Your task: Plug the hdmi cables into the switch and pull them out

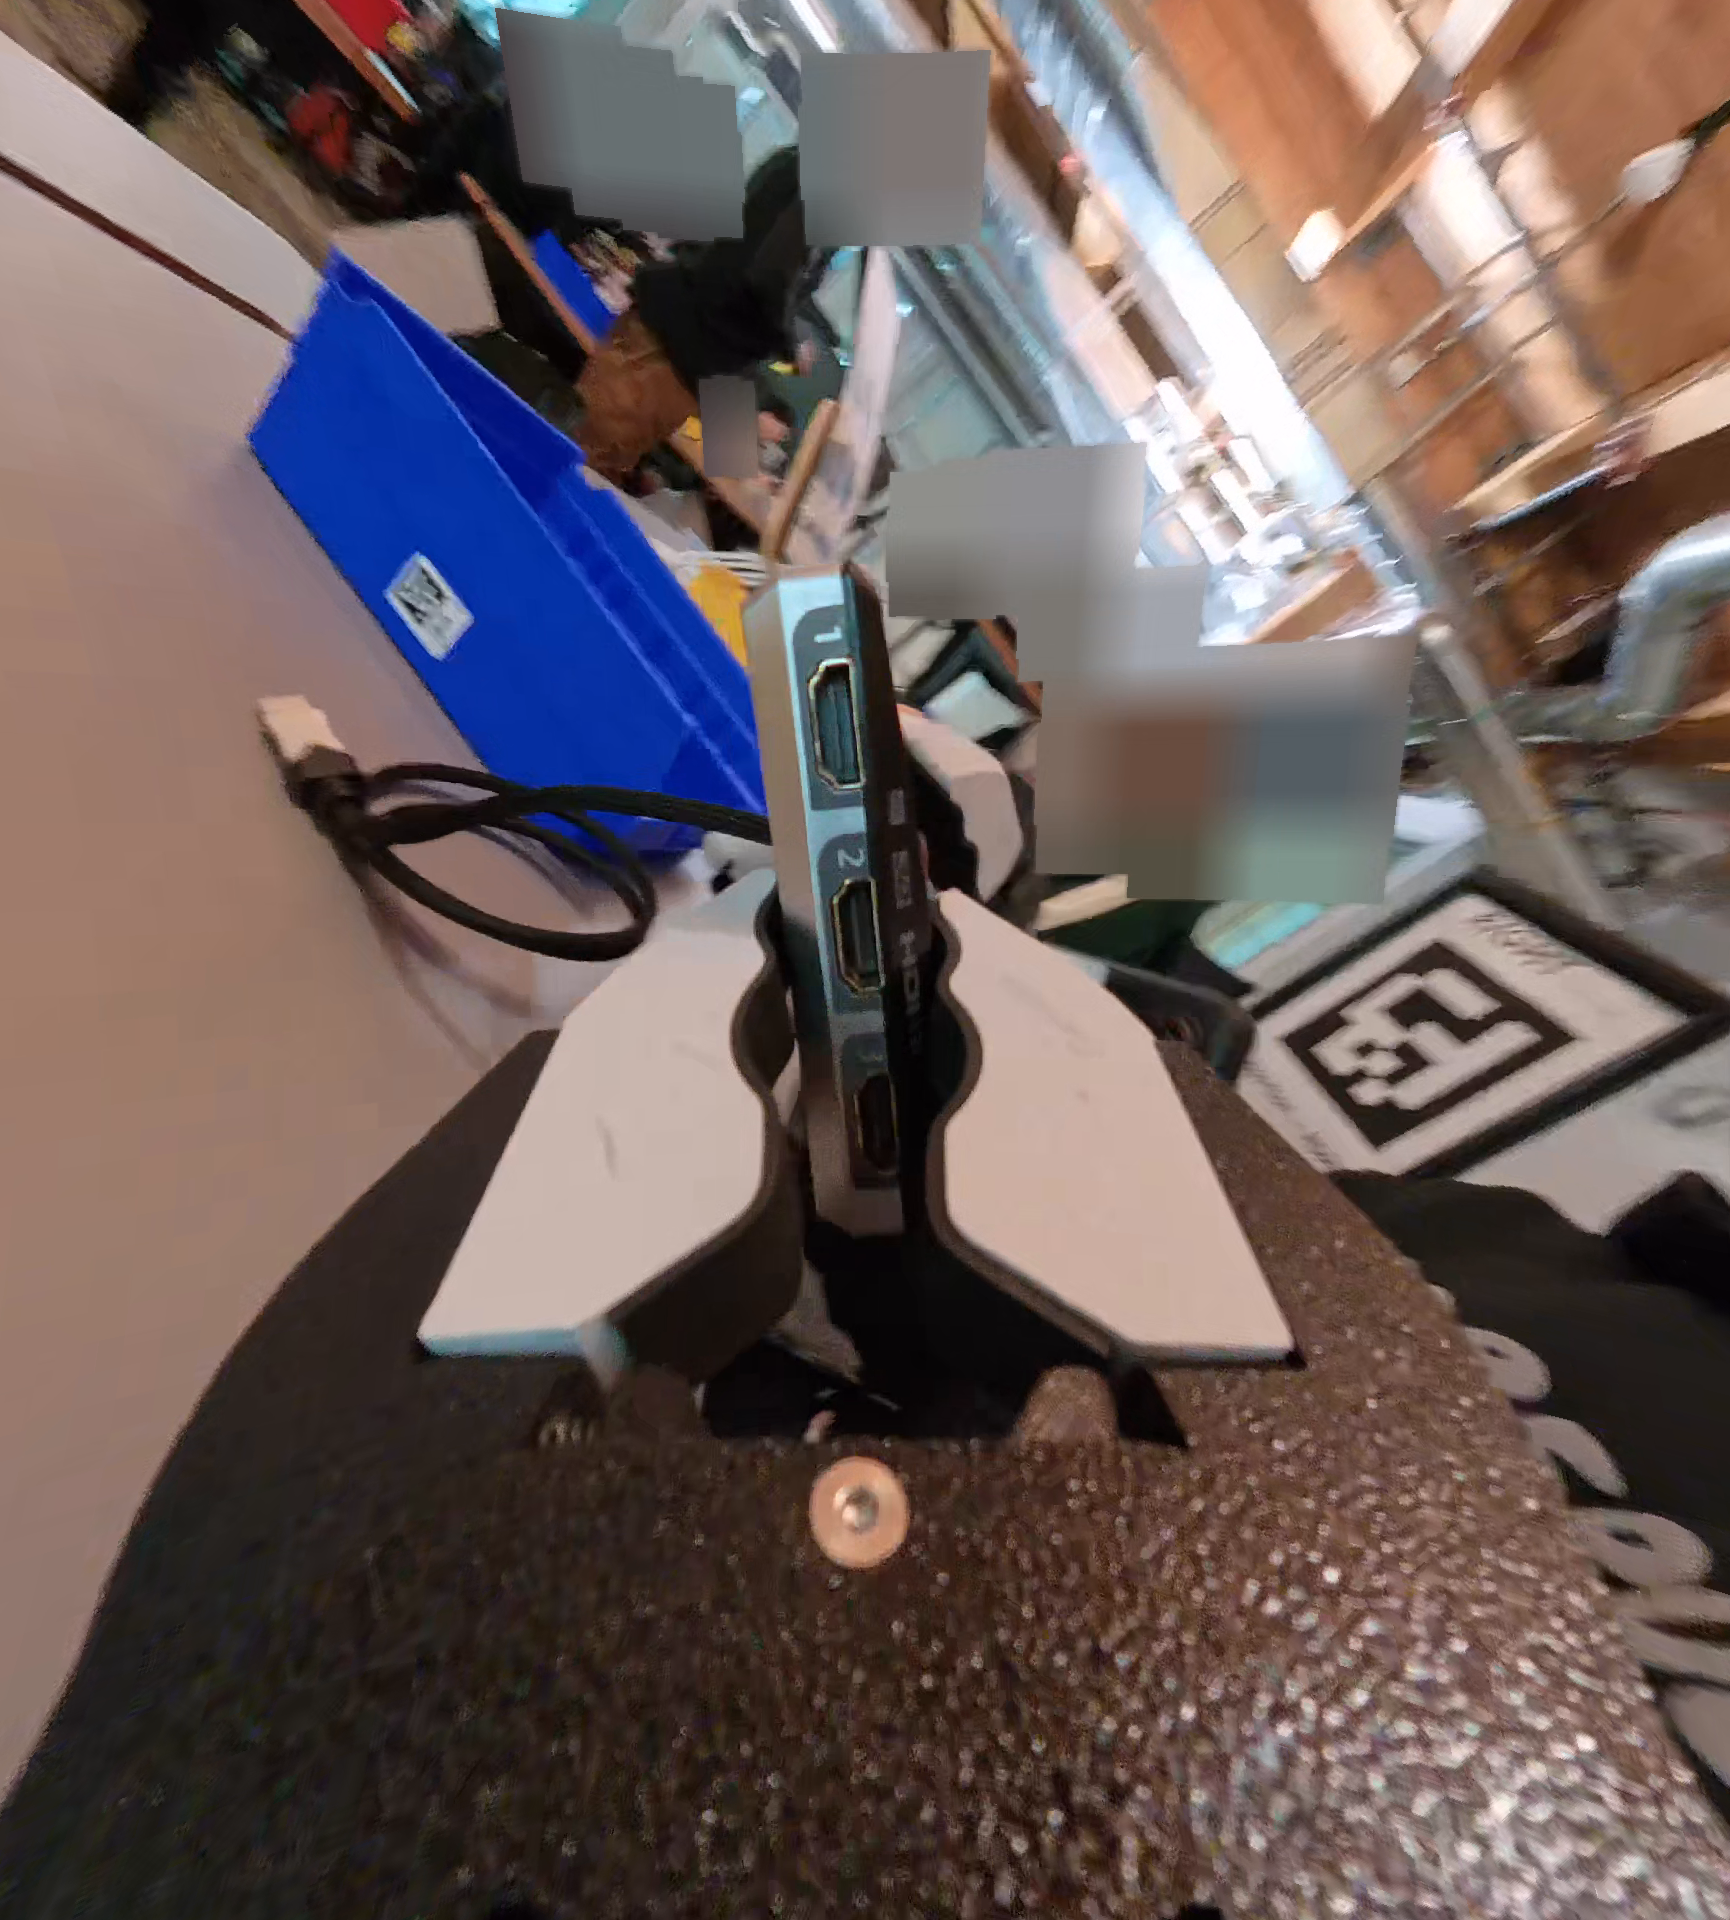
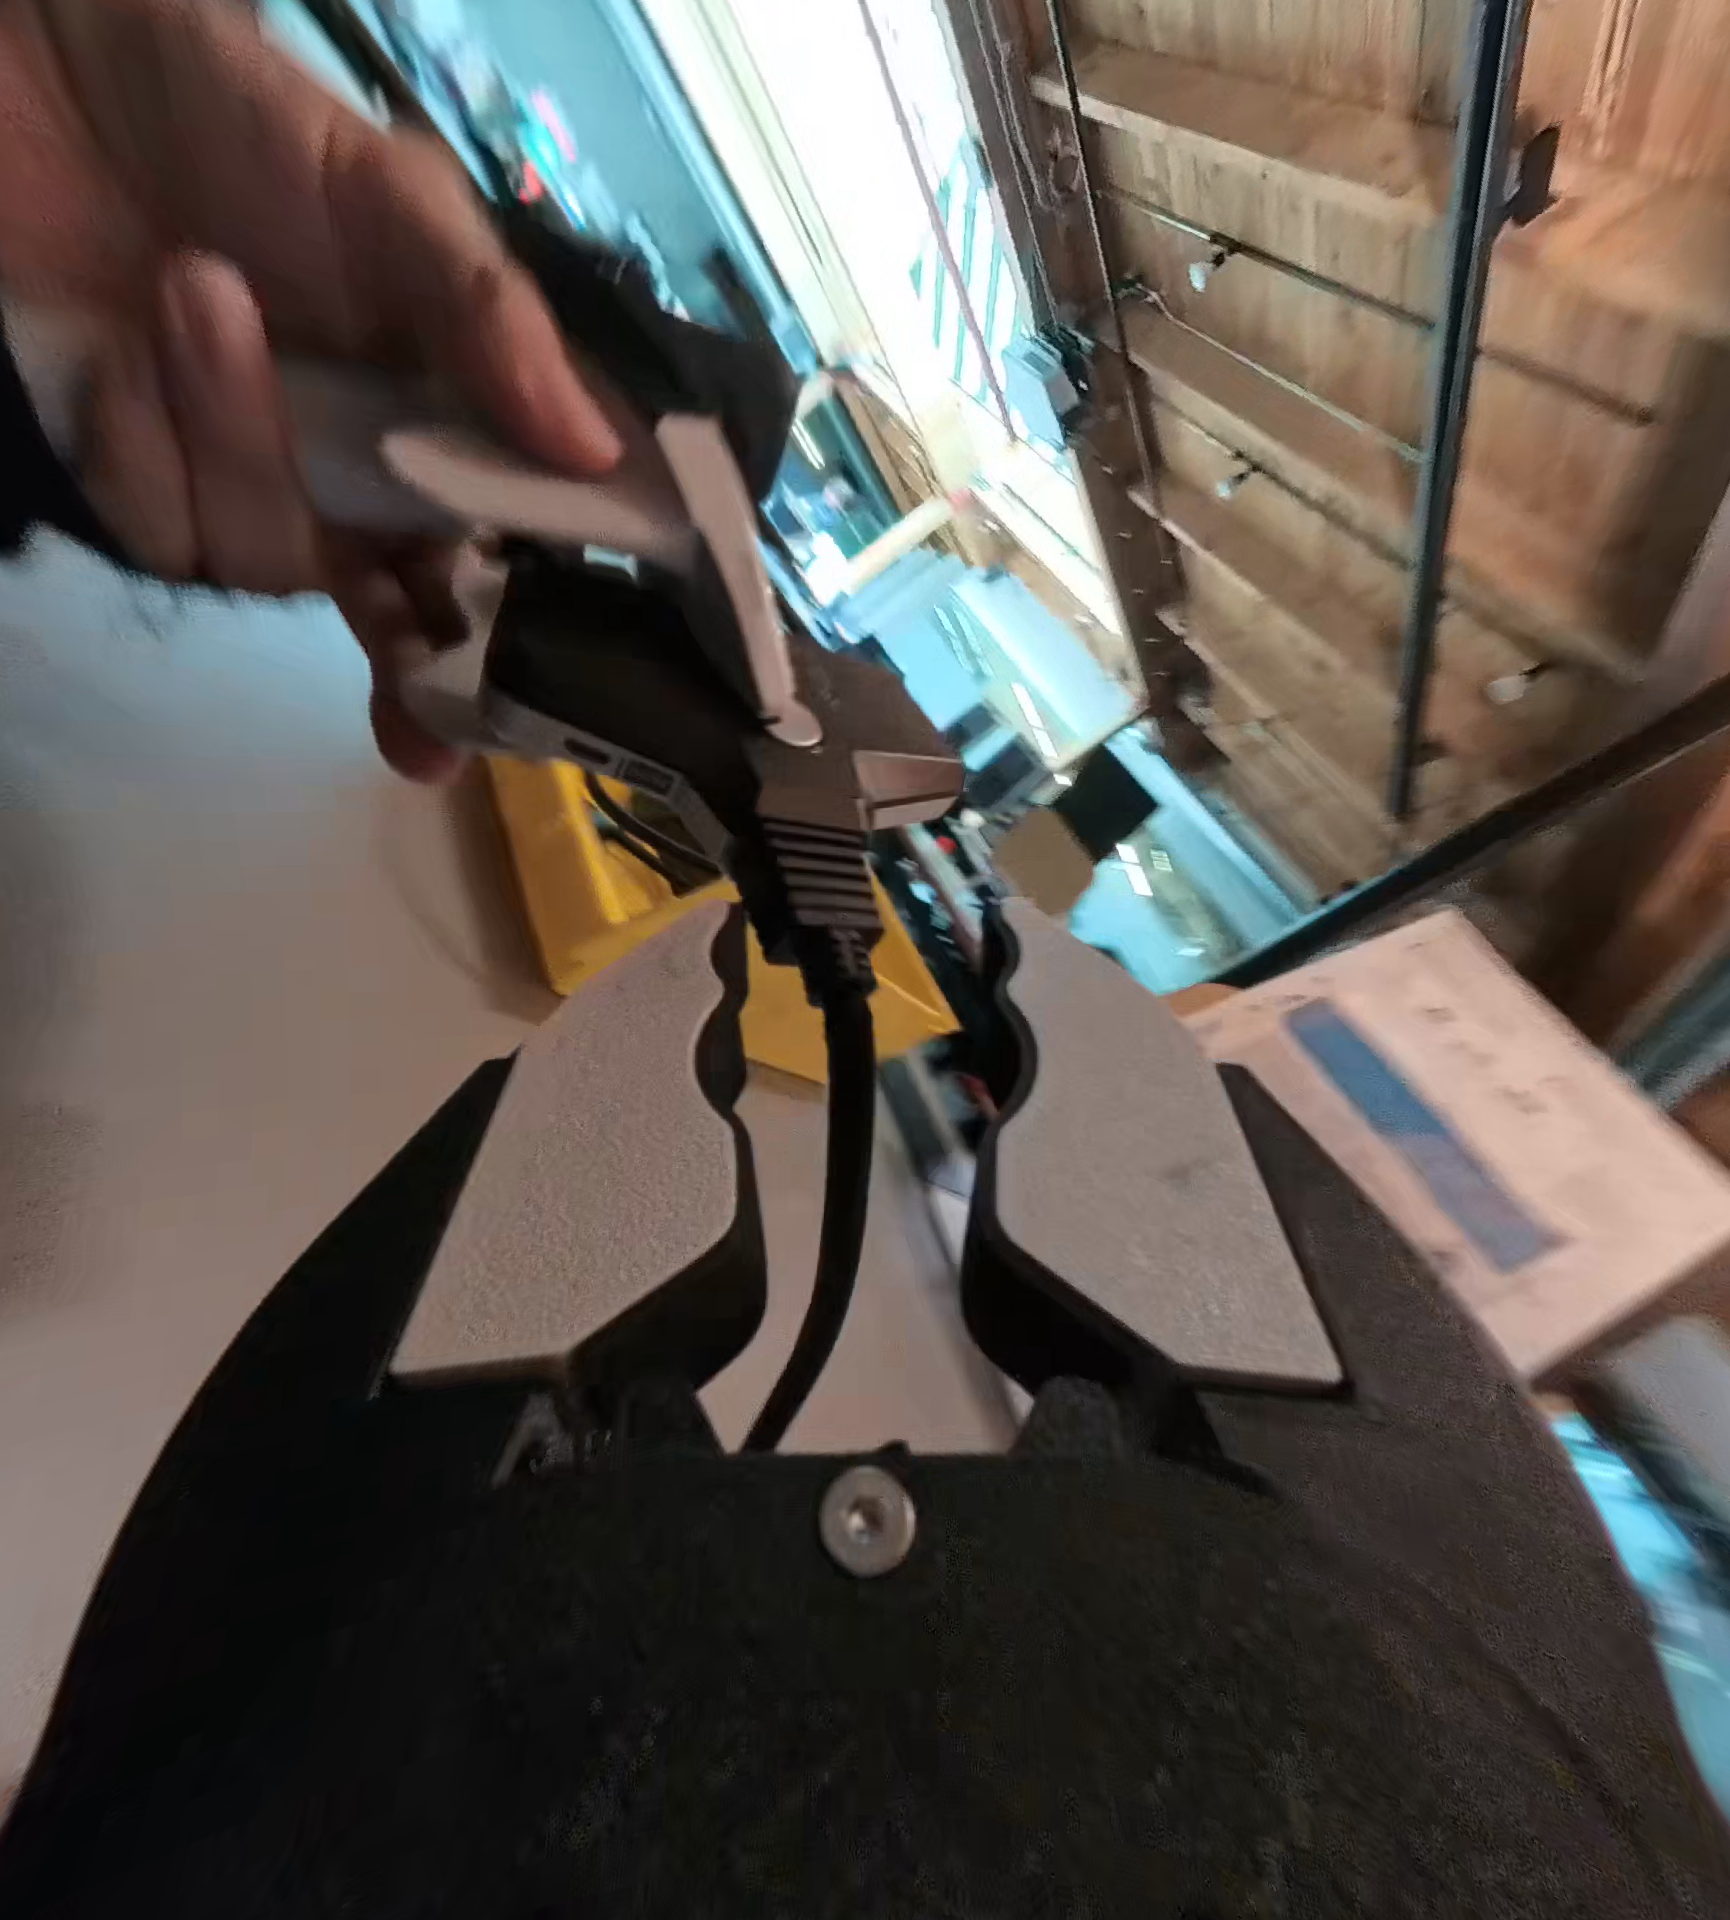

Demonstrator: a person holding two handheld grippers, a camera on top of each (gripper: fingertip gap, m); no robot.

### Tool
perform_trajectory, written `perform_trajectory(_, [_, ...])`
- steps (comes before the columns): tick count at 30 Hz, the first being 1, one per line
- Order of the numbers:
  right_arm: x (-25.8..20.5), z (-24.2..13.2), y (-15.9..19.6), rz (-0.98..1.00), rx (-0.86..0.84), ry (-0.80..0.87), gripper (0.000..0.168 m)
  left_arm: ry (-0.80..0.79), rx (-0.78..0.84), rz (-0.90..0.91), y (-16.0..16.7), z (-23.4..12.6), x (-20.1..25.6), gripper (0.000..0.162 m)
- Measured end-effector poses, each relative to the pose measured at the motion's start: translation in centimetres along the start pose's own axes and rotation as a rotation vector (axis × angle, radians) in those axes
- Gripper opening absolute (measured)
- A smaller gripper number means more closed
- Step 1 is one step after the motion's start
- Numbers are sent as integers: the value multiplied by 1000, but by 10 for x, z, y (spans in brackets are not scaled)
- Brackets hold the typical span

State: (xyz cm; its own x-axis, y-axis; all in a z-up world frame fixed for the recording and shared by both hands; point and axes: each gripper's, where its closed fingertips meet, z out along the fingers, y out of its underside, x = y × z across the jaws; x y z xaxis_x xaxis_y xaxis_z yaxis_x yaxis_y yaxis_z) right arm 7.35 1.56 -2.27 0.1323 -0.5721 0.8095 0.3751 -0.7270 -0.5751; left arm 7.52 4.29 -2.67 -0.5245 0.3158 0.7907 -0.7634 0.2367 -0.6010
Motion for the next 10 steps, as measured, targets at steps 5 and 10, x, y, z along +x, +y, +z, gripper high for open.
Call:
perform_trajectory(5, [0, -12, -9, 442, 208, -169, 39, 158, -31, -101, 2, -5, -12, 21])
perform_trajectory(10, [-11, -10, -3, 551, 240, -224, 37, 208, -51, -171, 5, 5, -13, 21])
